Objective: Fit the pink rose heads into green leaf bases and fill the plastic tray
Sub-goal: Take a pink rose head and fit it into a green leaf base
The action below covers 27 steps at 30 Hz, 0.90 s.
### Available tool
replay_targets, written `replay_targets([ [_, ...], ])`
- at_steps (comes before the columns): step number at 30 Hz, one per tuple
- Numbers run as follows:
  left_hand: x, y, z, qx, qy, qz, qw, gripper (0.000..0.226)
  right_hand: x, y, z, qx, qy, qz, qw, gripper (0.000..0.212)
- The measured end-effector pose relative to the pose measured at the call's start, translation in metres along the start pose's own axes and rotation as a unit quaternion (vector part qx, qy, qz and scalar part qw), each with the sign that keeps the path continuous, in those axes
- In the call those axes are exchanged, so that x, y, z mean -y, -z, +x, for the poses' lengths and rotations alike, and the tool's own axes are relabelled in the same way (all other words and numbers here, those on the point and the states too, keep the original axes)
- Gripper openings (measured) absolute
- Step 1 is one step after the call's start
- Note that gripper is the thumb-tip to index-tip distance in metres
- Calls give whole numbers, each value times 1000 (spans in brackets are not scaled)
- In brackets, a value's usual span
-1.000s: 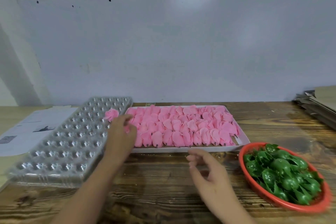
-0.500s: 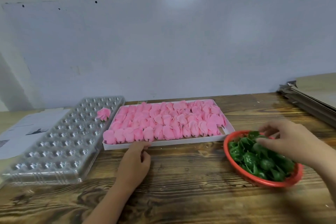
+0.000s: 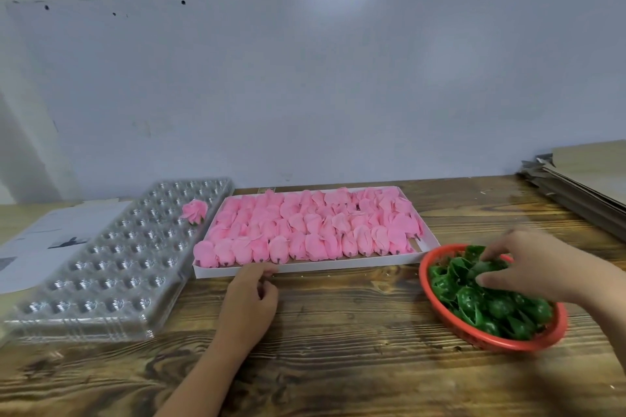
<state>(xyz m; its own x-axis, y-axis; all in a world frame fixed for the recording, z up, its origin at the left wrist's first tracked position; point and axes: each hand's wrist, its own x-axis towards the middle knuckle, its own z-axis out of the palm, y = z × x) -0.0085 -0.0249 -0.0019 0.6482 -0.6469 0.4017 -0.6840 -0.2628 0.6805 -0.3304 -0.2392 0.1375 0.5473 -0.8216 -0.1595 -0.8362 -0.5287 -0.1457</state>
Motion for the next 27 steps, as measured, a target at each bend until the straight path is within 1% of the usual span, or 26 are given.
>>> replay_targets([
  [3, 1, 0, 0, 4, 4, -4, 1000, 31, -1, 11, -3, -26, 29, 76, 996, 17],
  [5, 1, 0, 0, 8, 8, -7, 1000, 31, 1, 16, -5, -41, 35, 103, 993, 10],
  [8, 1, 0, 0, 13, 14, -8, 1000, 31, 4, 16, -2, -55, 26, 112, 992, 13],
  [15, 2, 0, 1, 23, 18, -22, 999, 32, 7, 11, 0, -29, 11, 94, 995, 17],
  [22, 4, 1, 1, 22, 15, -26, 999, 33, 7, 11, -1, 35, 6, 46, 998, 25],
  [25, 4, 1, 0, 25, 13, -25, 999, 33, 11, 13, 3, 11, 3, 66, 998, 18],
  [27, 4, 0, 1, 25, 16, -28, 999, 33, 20, 15, 12, -38, 0, 75, 996, 16],
])
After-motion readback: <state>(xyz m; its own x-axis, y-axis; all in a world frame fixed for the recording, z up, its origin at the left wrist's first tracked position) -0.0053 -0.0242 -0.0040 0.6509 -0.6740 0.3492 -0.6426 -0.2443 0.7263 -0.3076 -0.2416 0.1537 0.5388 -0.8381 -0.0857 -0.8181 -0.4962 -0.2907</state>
